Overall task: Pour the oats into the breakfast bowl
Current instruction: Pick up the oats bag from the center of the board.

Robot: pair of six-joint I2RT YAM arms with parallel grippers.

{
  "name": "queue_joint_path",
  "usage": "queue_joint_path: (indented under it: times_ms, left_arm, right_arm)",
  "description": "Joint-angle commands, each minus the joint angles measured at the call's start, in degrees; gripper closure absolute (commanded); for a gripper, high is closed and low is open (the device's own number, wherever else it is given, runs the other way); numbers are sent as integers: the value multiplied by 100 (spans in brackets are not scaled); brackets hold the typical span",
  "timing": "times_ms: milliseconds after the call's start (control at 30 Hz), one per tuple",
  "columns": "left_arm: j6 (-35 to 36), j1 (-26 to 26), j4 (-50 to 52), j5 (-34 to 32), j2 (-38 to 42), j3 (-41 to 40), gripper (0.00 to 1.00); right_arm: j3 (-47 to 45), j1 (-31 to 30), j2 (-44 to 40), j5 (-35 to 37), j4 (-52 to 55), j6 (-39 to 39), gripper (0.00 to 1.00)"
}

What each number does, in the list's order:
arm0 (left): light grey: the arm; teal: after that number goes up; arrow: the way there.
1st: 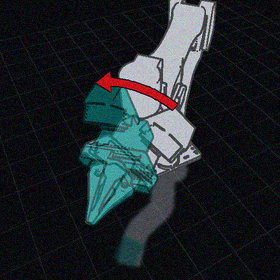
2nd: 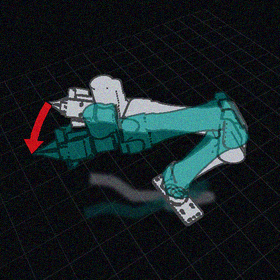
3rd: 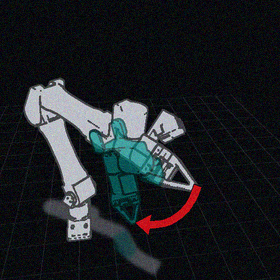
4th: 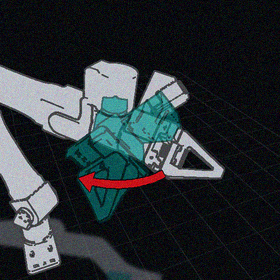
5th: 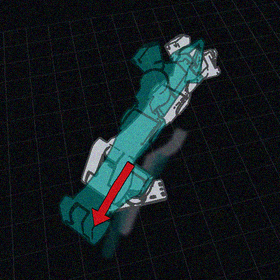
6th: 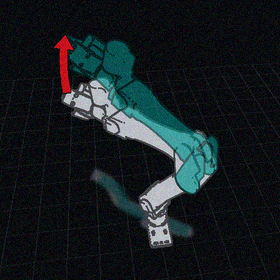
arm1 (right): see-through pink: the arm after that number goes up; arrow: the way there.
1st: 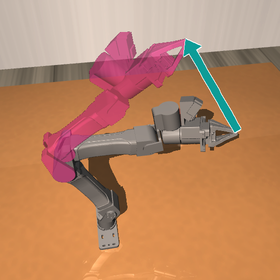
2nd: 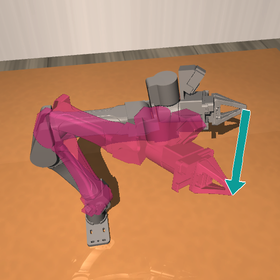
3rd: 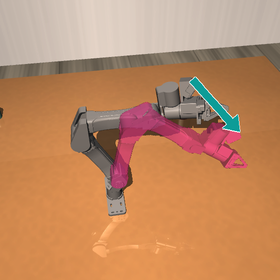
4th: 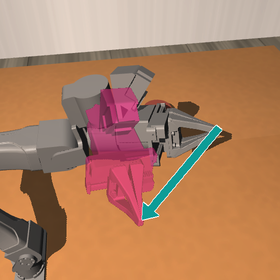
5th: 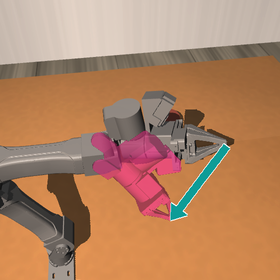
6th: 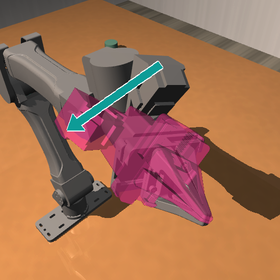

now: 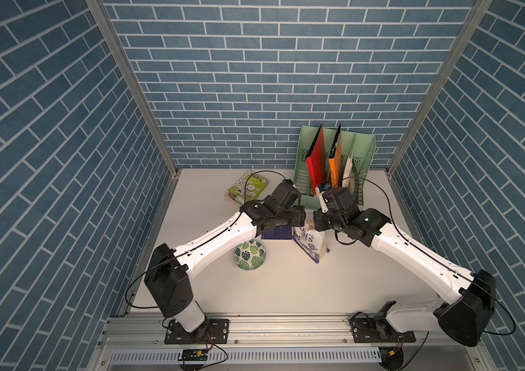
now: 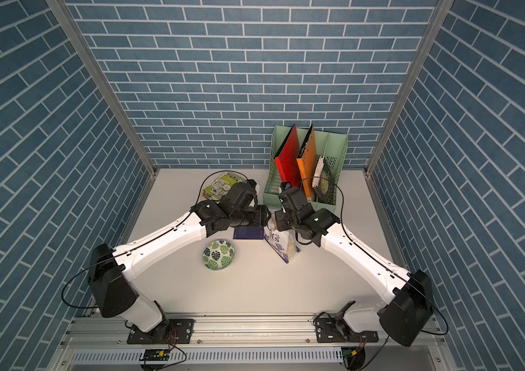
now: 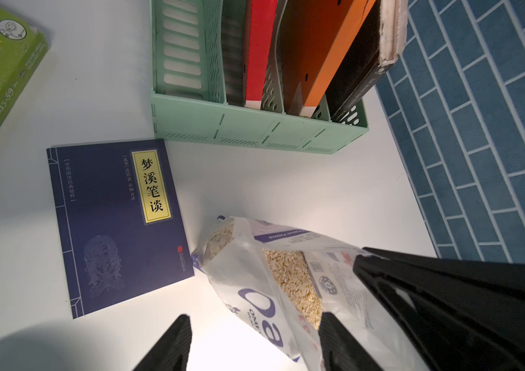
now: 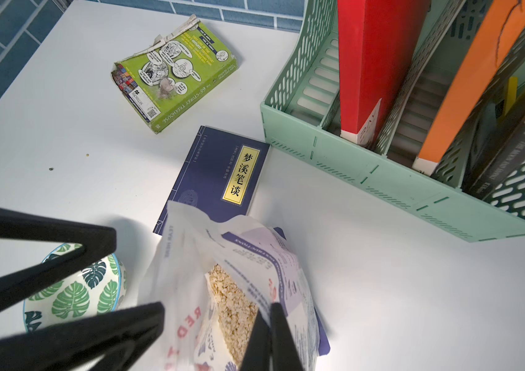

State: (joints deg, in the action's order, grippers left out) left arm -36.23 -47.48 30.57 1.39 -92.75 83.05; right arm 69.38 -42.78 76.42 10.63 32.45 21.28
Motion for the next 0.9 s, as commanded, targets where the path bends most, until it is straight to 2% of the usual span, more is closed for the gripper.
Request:
queue_joint_path:
  times_ms: [0, 200, 333, 500, 700, 867]
  left_arm:
    - [-121, 13, -101, 124, -55, -13, 33]
    - [-154, -36, -238, 345, -348, 194, 34]
    - [-187, -108, -179, 473, -513, 222, 41]
    - [-99, -134, 236, 434, -626, 469, 64]
    - [416, -99, 1593, 640, -927, 1280, 88]
    - [808, -59, 2392, 979, -1219, 1841, 100]
  right_arm:
    - [17, -61, -220, 39, -631, 210, 100]
    - [14, -106, -189, 64, -591, 210, 100]
    - [1, -111, -241, 161, -618, 210, 100]
    - [61, -136, -206, 164, -630, -27, 100]
    - [133, -153, -122, 387, -532, -673, 100]
    - [21, -160, -113, 387, -593, -944, 100]
